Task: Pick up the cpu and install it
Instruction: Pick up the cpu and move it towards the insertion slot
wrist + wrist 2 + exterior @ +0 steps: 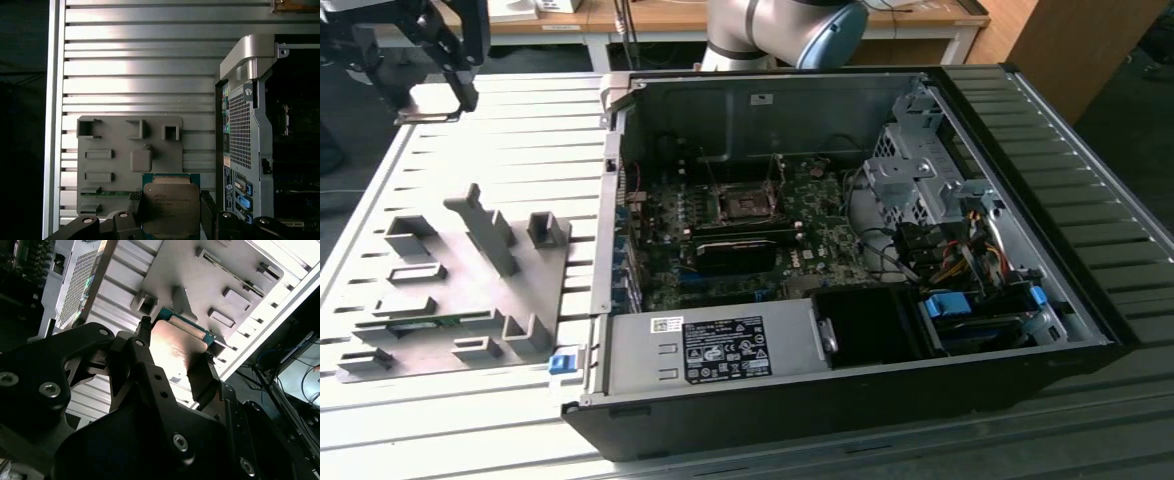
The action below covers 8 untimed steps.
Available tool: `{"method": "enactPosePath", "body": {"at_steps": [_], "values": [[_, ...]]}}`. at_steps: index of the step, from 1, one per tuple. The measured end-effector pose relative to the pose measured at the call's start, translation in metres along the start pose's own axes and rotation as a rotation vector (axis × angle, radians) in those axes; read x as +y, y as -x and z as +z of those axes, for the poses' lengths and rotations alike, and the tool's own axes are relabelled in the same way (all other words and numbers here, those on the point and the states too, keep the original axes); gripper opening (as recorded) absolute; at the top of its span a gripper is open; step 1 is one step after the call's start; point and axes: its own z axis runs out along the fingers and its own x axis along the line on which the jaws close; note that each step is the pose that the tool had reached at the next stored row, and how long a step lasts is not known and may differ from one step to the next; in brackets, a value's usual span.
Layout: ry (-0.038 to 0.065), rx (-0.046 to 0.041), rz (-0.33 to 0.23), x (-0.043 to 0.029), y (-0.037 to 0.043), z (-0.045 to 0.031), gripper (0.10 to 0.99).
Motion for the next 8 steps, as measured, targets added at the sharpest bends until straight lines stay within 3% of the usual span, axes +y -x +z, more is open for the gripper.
{"method": "enactPosePath", "body": {"at_steps": [8], "values": [[0.000,0.0008,0.000,0.0015,0.0132,-0.0002,0.545]]}}
